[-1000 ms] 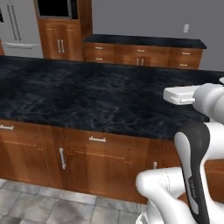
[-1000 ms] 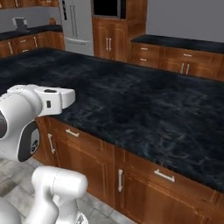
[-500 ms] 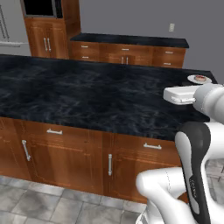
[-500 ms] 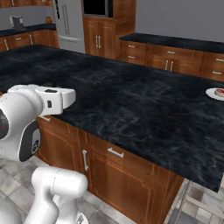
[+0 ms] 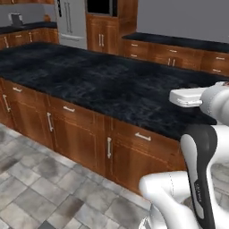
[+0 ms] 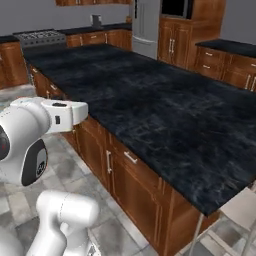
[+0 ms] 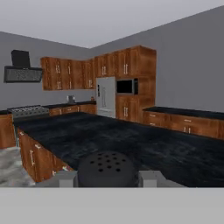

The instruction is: Retrieve the shaker from the cabinet and place it next the steak on a plate on the dining table.

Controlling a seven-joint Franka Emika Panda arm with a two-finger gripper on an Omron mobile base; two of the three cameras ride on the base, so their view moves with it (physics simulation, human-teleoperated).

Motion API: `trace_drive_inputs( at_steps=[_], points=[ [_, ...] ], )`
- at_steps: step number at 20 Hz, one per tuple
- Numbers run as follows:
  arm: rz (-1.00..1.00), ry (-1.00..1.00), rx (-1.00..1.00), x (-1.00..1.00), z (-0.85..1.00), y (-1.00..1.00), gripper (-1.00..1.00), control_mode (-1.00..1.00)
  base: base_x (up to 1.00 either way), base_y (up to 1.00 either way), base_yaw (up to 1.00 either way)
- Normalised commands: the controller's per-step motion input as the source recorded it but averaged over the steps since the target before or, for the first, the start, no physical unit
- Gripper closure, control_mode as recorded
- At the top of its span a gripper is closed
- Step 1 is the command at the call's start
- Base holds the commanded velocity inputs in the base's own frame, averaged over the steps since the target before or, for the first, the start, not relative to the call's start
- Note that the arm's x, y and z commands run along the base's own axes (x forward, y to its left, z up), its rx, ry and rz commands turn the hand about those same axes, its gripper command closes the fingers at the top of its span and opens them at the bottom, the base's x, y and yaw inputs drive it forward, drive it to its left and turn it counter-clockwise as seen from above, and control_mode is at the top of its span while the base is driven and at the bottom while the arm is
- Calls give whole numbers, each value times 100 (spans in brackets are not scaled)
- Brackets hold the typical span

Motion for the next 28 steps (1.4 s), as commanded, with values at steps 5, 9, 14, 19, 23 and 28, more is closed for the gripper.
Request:
trace_drive_inputs(
  at_steps=[5,9,14,19,23,28],
  points=[
    [0,0,0,0,0,0,100,100,-76,-57,77],
    [0,0,0,0,0,0,100,100,-79,-61,76],
    [0,0,0,0,0,0,100,100,-87,-94,51],
    [0,0,0,0,0,0,100,100,-63,-100,7],
    [0,0,0,0,0,0,100,100,-23,-100,0],
    [0,0,0,0,0,0,100,100,-1,-100,0]
  ],
)
